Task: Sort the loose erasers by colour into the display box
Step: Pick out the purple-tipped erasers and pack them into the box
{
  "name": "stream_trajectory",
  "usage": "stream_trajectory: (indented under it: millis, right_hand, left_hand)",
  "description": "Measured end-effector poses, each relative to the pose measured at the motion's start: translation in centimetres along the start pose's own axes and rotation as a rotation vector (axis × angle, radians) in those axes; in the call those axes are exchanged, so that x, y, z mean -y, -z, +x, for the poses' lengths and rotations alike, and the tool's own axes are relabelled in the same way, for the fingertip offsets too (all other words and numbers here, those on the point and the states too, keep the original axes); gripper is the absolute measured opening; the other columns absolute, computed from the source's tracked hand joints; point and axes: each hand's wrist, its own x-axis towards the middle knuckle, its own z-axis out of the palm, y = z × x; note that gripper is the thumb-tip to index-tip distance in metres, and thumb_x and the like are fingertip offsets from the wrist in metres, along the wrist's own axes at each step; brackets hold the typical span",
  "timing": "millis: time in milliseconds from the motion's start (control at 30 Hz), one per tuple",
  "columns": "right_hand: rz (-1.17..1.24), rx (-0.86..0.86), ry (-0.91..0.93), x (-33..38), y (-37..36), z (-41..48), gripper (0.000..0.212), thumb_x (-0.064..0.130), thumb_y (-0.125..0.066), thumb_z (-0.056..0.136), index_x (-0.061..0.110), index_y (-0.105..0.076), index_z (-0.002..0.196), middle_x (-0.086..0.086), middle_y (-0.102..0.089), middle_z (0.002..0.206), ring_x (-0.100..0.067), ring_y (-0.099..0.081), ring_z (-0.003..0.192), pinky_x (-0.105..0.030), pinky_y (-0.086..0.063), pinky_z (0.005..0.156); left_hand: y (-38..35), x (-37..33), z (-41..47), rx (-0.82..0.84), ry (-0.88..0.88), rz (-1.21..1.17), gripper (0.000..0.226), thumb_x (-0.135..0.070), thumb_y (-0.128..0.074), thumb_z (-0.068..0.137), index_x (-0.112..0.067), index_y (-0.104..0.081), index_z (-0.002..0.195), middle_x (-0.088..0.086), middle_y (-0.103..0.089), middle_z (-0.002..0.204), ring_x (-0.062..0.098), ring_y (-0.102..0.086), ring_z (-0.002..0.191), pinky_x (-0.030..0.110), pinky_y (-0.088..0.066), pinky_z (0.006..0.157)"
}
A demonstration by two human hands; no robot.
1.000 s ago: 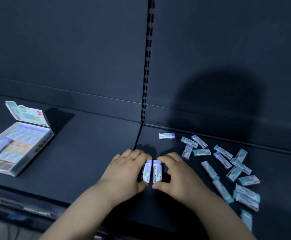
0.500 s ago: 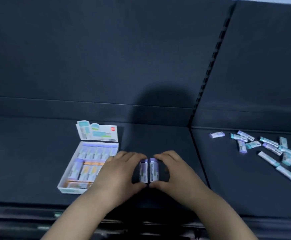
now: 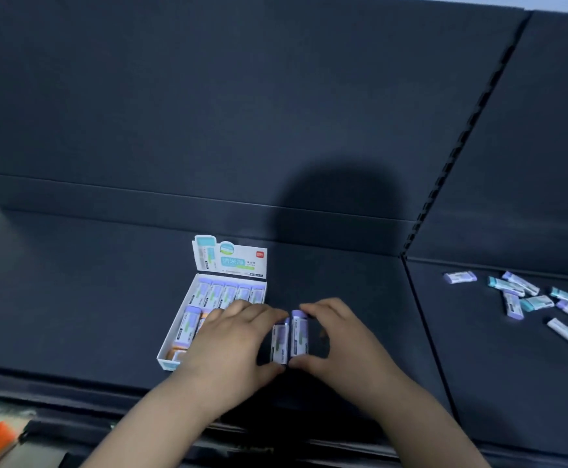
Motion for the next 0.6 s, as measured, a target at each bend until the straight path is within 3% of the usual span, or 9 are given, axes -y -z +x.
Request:
stream_trajectory:
  millis: [100, 200, 300, 433, 600]
  right_hand:
    - [0.022, 0.035, 0.012, 0.1, -0.2, 0.8, 0.072, 0.048, -0.072, 0.07, 0.031, -0.041, 0.132, 0.023, -0.036, 0.121, 0.003, -0.045, 0.104, -0.018, -0.041, 0.093]
    - [0.035, 0.055, 0.015, 0.7, -0.8, 1.9, 0.072, 0.049, -0.073, 0.069, 0.032, -0.042, 0.132, 0.024, -0.034, 0.118, 0.004, -0.044, 0.1, -0.021, -0.042, 0.094]
    - [0.02, 0.066, 0.018, 2.1, -1.7, 2.8, 0.073, 0.05, -0.072, 0.07, 0.032, -0.04, 0.134, 0.025, -0.033, 0.117, 0.004, -0.044, 0.1, -0.021, -0.042, 0.093]
    - [-0.026, 0.061, 0.003, 4.2, -3.7, 4.0, 0.076, 0.049, -0.071, 0.072, 0.03, -0.037, 0.137, 0.022, -0.033, 0.125, 0.0, -0.043, 0.108, -0.021, -0.04, 0.097]
    - [-0.142, 0.022, -0.036, 7.1, -6.5, 5.5, 0.075, 0.047, -0.07, 0.074, 0.028, -0.036, 0.138, 0.014, -0.036, 0.133, -0.006, -0.034, 0.124, -0.018, -0.028, 0.104]
  left_hand:
    - [0.7, 0.8, 0.3, 0.008, 0.047, -0.03, 0.062, -0.062, -0.048, 0.066, -0.041, -0.049, 0.125, -0.024, -0.057, 0.116, 0.007, -0.05, 0.111, 0.022, -0.032, 0.085]
    - [1.7, 2.8, 0.3, 0.023, 0.091, -0.035, 0.066, -0.054, -0.063, 0.075, -0.042, -0.039, 0.135, -0.026, -0.046, 0.13, 0.002, -0.036, 0.125, 0.019, -0.023, 0.094]
    - [3.0, 5.4, 0.0, 0.006, 0.106, 0.036, 0.069, -0.054, -0.062, 0.078, -0.043, -0.032, 0.138, -0.027, -0.039, 0.137, 0.0, -0.028, 0.129, 0.021, -0.022, 0.098]
    - [4.0, 8.7, -0.7, 0.001, 0.093, 0.049, 0.068, -0.054, -0.066, 0.075, -0.041, -0.038, 0.136, -0.024, -0.042, 0.134, 0.003, -0.034, 0.125, 0.021, -0.022, 0.088]
    - [5.2, 12.5, -0.9, 0.052, -0.011, 0.04, 0.07, -0.058, -0.063, 0.074, -0.04, -0.035, 0.136, -0.023, -0.038, 0.137, 0.003, -0.03, 0.129, 0.024, -0.025, 0.099]
